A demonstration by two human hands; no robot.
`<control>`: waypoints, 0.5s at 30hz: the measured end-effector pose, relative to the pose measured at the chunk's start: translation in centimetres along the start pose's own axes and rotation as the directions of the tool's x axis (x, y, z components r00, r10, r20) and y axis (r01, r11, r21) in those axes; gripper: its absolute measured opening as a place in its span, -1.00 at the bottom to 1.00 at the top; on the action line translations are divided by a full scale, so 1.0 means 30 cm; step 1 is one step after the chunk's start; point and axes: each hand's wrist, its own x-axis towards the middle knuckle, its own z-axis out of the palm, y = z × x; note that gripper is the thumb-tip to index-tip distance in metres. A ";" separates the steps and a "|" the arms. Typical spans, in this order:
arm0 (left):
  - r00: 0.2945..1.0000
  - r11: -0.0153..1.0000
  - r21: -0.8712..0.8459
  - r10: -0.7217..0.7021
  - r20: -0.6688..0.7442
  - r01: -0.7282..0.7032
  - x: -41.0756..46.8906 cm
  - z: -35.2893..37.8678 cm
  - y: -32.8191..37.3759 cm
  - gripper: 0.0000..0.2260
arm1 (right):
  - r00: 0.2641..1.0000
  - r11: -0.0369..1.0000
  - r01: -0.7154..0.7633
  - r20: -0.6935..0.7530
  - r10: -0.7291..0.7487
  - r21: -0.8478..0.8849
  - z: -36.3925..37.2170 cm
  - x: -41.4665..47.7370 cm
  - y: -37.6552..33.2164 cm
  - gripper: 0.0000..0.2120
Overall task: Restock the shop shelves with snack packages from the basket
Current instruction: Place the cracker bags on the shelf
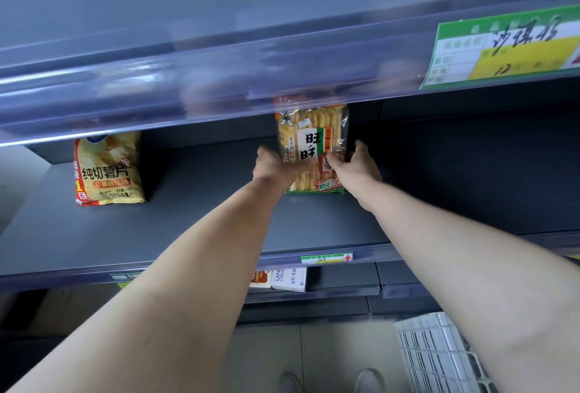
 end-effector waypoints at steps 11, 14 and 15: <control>0.999 0.950 0.309 -0.033 -0.041 0.044 -0.052 0.005 -0.041 -0.57 | 0.991 0.819 0.097 0.132 -0.027 -0.565 -0.042 -0.077 0.090 -0.50; 1.000 0.864 0.504 0.013 -0.016 -0.003 -0.103 0.008 -0.078 -0.70 | 0.982 0.723 0.162 0.183 -0.050 -0.672 -0.047 -0.129 0.116 -0.50; 1.000 0.831 0.557 0.017 0.006 -0.018 -0.119 0.006 -0.098 -0.69 | 0.979 0.696 0.180 0.195 -0.058 -0.695 -0.044 -0.152 0.123 -0.50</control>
